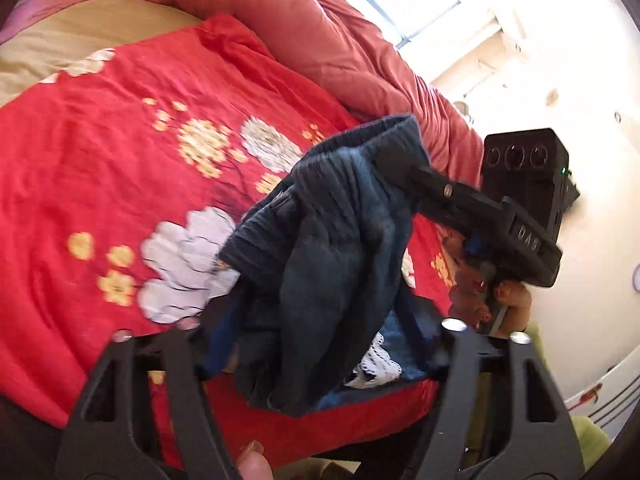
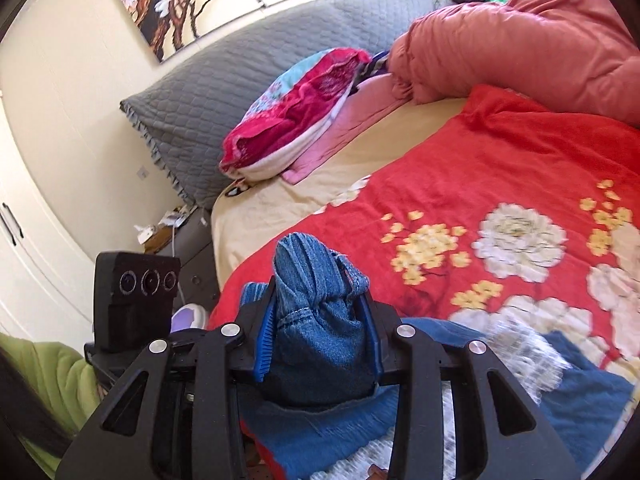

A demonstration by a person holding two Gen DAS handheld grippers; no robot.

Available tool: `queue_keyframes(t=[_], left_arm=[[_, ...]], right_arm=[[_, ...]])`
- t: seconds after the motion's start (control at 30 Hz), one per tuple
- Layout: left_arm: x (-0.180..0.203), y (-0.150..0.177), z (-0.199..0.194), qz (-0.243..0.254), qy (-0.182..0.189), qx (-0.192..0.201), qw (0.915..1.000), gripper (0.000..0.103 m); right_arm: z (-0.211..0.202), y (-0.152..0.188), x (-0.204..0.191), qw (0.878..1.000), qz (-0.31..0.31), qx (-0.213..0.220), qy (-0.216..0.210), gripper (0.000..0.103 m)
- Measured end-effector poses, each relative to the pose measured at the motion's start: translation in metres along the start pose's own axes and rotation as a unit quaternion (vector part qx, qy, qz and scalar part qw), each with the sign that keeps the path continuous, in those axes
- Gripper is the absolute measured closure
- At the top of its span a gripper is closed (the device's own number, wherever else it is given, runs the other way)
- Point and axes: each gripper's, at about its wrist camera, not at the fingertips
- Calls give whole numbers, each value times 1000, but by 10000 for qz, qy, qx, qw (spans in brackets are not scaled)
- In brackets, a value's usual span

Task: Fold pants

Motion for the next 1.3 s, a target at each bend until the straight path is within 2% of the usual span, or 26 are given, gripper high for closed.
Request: queue_keyframes(t=[0.03,0.17,0.33,0.4,0.47,0.53,0.6,0.63,0.7,0.73,0.77,0.8,0.87,0.93,1.03,1.17,1.3], left_arm=[[5,0,4,17,12,-11,10000,53],[33,3,13,225,21,100,9997,55],[61,9,38,601,41,56,9982,55],[71,16,48,811,305,-81,9962,54],[78,24,54,1091,684,-337,9911,52],[85,29,58,1307,1001,-549,9848,48],[89,31,51,1538,1140,-484,9803,47],[89,29,48,1599,1126,-372,9800,47],[84,21,34,1658,964,41,9814,43],[81,17,30,1685,670,204,9832,40],[78,14,30,1798,187,386,9828,40],[77,13,34,1882,-124,443,9810,40],[74,12,43,1927,-598,389,9787,40],[73,16,54,1943,-785,190,9776,40],[75,24,75,2265,-1496,-44,9624,39],[56,27,82,2113,-1382,-387,9668,38],[58,32,82,2175,-1371,-454,9653,35]], right_arm=[[-7,2,4,10000,40,41,21,69],[-31,9,23,9996,139,195,177,69],[-56,22,45,9977,285,411,447,60],[-67,32,55,9965,447,499,507,54],[-80,44,63,9945,569,649,592,41],[-94,57,70,9914,720,818,721,41],[-110,71,74,9868,881,1023,889,39],[-115,76,74,9848,923,1071,1012,33],[-126,89,68,9771,897,1210,1502,29],[-128,94,65,9750,862,1237,1632,29],[-128,99,60,9725,841,1255,1771,27],[-128,103,55,9706,841,1265,1868,25],[-122,108,41,9712,732,1265,1880,24],[-110,111,24,9730,508,1103,1965,24],[-96,116,13,9709,313,830,2223,25],[-77,134,15,9637,148,222,2655,54],[-76,153,19,9621,243,97,2714,58]])
Point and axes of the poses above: each gripper's, at about its wrist camera, not at the fingertips, and z roughly the way its jaws point, x to its right, y to its underside
